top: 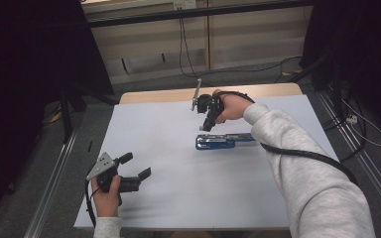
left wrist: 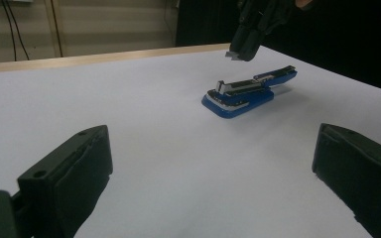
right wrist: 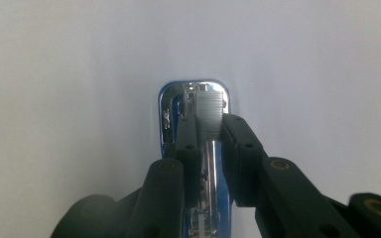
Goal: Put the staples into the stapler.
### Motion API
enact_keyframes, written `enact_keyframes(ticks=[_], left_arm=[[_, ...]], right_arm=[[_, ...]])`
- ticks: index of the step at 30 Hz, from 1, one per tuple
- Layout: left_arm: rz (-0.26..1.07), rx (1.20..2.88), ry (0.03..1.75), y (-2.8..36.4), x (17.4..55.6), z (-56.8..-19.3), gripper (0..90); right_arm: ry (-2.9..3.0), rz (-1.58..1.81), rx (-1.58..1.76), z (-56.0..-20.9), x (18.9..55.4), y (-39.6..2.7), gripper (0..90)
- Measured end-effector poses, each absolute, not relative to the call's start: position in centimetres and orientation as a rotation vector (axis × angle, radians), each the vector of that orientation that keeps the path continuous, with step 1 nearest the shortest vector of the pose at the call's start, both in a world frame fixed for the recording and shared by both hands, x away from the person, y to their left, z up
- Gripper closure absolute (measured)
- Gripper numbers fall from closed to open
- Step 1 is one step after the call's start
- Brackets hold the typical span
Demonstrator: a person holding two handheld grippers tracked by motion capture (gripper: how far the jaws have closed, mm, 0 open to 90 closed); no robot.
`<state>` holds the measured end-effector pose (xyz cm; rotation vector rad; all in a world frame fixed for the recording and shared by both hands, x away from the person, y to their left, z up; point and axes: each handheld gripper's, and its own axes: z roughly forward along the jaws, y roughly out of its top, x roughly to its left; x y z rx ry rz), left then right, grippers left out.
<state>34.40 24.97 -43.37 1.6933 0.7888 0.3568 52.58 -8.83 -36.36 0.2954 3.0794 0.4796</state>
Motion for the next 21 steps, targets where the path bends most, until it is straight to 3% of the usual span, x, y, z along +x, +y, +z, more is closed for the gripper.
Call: enact_keyframes(ticks=[21], left_arm=[[0.363,1.693,0.792,25.0,34.4,-43.4,2.3]], right_arm=[[3.093,0.489,0.274,-37.4,52.5,-7.9,78.1]])
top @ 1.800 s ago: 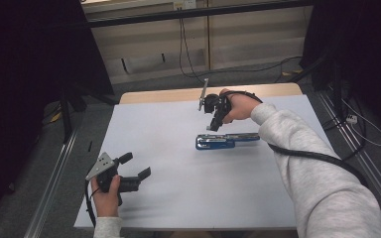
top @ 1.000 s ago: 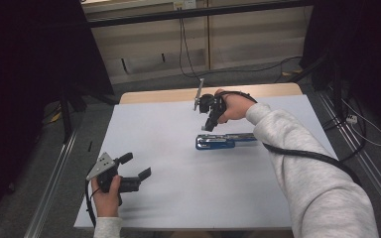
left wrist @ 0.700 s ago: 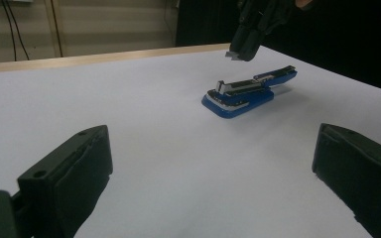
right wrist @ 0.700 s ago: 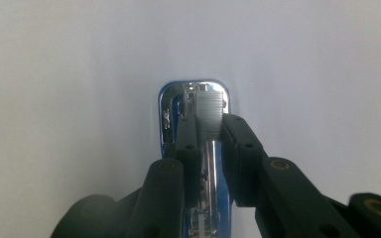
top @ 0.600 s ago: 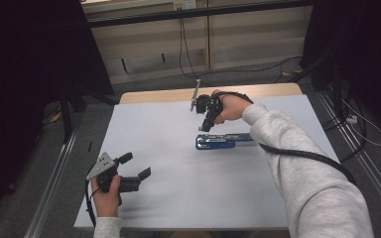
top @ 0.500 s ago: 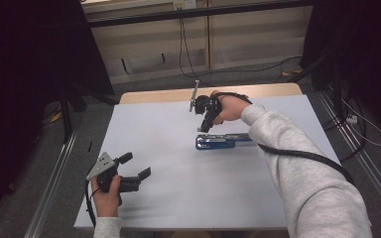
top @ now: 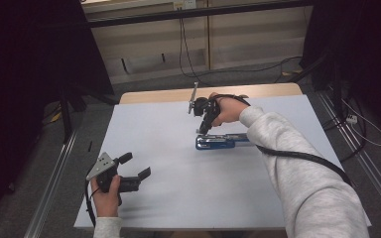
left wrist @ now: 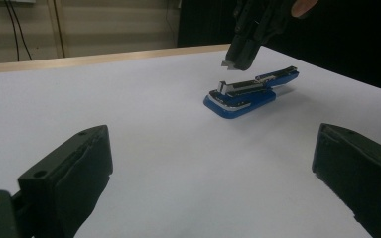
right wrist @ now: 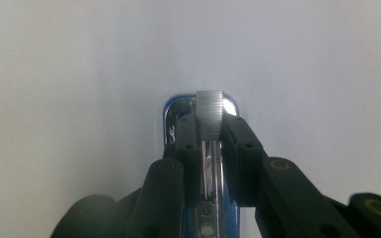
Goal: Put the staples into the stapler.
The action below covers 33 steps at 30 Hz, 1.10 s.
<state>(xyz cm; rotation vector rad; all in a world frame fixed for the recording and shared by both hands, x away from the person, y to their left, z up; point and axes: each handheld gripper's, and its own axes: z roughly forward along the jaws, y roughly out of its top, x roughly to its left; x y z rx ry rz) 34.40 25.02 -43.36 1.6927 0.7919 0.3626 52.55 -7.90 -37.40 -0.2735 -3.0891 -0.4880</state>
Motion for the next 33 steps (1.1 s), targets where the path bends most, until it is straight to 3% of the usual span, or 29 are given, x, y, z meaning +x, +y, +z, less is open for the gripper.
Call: enact_keyframes(ticks=[33], left_arm=[[0.369,1.704,0.781,24.8,34.4,-43.3,2.3]], right_arm=[[-3.070,-0.445,-0.290,-39.3,52.4,-8.3,78.1]])
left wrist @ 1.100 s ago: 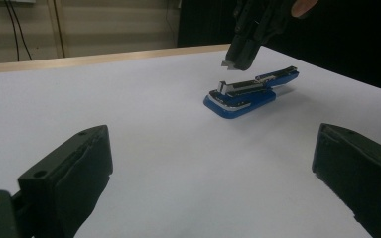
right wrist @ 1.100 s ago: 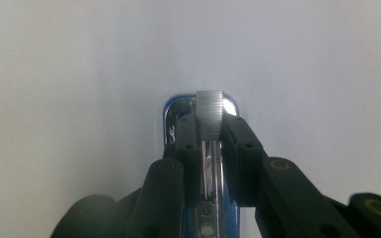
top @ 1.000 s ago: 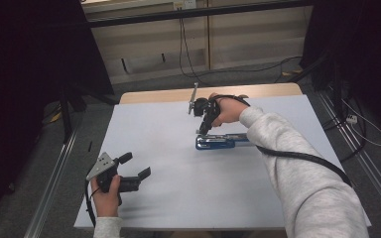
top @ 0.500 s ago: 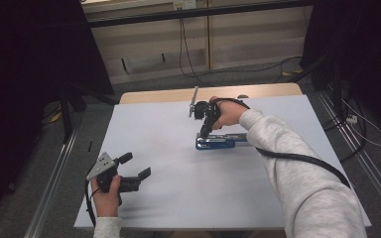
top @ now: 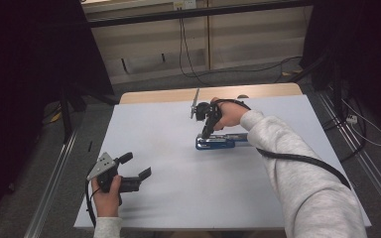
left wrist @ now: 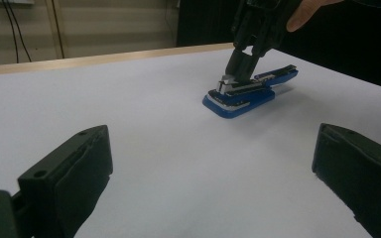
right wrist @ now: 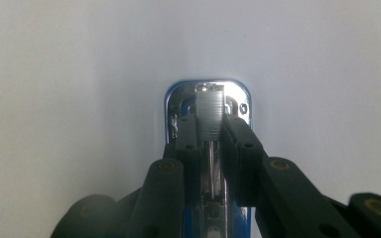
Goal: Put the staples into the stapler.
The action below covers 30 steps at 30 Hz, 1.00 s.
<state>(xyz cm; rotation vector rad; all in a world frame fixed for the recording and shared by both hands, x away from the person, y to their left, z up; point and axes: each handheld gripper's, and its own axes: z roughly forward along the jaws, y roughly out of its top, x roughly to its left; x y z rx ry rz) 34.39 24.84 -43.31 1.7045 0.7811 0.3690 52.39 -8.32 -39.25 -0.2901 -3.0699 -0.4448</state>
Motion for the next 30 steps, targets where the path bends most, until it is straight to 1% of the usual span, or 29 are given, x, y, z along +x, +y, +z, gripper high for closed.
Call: enact_keyframes(ticks=[22,23,24,25,27,30], left_arm=[[0.368,1.713,0.779,24.75,34.43,-43.37,2.4],[0.365,1.716,0.779,24.73,34.44,-43.38,2.5],[0.365,1.714,0.782,24.72,34.42,-43.39,2.5],[0.364,1.715,0.781,24.71,34.41,-43.38,2.4],[0.369,1.715,0.779,24.75,34.42,-43.37,2.4],[0.368,1.714,0.779,24.80,34.44,-43.36,2.4]], right_arm=[[-3.075,-0.451,-0.262,-39.68,52.69,-8.00,77.1],[-3.072,-0.456,-0.271,-39.70,52.66,-7.96,75.8],[-3.075,-0.461,-0.283,-39.70,52.64,-7.98,70.9],[-3.076,-0.462,-0.299,-39.69,52.63,-7.98,68.7],[-3.074,-0.461,-0.288,-39.69,52.62,-8.06,68.7],[-3.074,-0.492,-0.309,-39.68,52.55,-8.28,63.6]])
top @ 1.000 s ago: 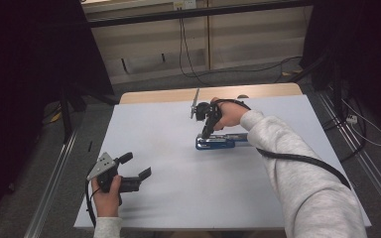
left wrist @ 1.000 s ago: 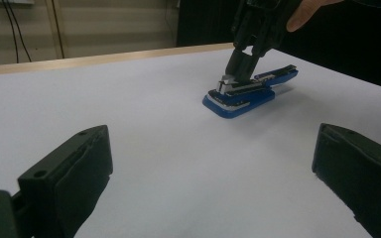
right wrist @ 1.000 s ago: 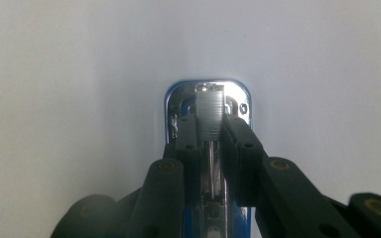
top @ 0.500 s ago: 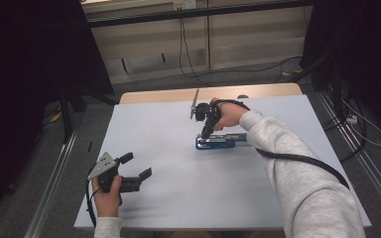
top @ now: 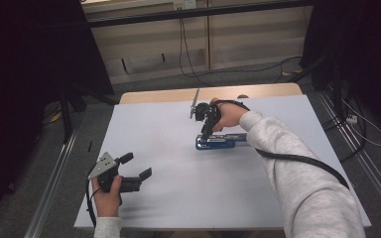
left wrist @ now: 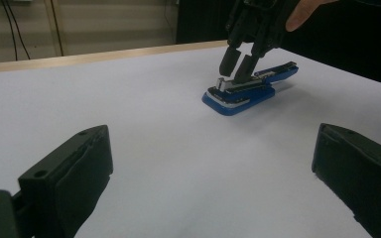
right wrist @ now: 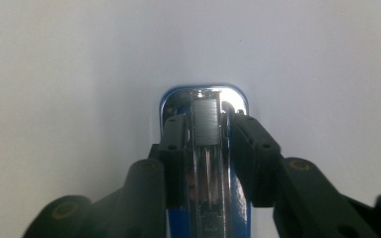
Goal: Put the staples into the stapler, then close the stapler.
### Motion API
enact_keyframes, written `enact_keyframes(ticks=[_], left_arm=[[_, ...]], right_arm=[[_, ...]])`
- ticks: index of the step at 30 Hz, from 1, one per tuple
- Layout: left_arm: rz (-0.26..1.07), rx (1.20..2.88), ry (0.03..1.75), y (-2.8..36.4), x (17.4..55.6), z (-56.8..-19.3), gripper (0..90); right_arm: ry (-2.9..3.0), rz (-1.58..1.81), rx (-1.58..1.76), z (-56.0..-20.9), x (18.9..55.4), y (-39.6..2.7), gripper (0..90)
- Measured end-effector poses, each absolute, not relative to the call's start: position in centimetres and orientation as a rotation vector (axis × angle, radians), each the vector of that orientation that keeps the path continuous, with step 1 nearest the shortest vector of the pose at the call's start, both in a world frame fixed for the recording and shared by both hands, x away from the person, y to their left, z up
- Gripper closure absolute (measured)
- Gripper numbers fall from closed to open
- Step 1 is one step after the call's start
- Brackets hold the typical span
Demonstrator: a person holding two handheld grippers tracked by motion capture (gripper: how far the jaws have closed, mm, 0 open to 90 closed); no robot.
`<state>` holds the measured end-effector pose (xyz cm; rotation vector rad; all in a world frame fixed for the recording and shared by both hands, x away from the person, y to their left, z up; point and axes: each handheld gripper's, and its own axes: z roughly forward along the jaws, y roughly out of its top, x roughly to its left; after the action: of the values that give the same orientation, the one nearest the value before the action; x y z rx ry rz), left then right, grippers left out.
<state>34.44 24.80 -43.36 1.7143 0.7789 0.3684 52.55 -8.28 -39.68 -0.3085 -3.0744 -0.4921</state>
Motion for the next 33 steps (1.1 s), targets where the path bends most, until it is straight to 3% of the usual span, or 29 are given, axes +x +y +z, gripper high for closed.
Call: enact_keyframes(ticks=[21,33], left_arm=[[0.305,1.734,0.764,23.7,35.6,-43.6,2.4],[0.251,1.745,0.734,22.7,35.9,-43.5,2.2]], right_arm=[[-3.050,-0.639,-0.531,-38.6,51.8,-11.6,37.5],[-3.036,-0.710,-0.668,-38.3,50.5,-14.0,17.2]])
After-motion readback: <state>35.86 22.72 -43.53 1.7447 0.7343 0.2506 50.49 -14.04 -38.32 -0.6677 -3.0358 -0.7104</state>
